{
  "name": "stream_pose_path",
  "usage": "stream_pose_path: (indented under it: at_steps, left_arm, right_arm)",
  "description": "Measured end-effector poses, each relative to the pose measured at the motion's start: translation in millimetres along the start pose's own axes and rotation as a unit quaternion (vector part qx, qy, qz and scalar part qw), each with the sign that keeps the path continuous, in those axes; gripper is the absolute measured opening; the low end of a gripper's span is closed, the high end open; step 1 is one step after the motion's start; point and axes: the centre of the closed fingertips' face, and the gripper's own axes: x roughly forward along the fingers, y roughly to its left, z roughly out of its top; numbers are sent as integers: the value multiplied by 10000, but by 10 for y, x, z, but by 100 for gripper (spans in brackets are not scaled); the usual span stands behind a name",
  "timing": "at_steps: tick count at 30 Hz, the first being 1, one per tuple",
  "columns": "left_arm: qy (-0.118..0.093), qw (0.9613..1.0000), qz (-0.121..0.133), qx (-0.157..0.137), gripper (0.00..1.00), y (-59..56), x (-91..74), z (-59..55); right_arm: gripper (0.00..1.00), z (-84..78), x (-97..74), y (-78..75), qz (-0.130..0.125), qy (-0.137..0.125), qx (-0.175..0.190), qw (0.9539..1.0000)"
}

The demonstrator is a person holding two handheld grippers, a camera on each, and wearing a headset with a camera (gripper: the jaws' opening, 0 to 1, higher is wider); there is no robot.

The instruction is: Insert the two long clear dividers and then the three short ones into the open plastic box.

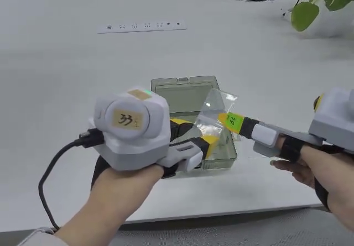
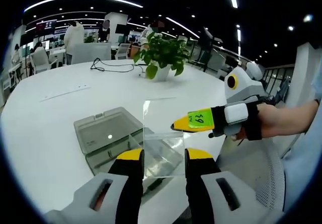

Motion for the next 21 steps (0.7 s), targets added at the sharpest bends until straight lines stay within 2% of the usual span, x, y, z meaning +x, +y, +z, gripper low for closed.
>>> stream_pose_path:
  at_steps: [8,12,21]
  left_arm:
    - [14,10000,-14,34,30,1,3,-6]
    - [30,9999,5,96,30,2,5,-15]
    - [-7,9997,44,235,30,5,-1,-13]
  right_arm:
    - [4,-28,10,-7,0,-3,176,9998]
    - [3,-40,15,22,63,8,463,9989]
    - [2,-46,14,13,-103,58,563,9983]
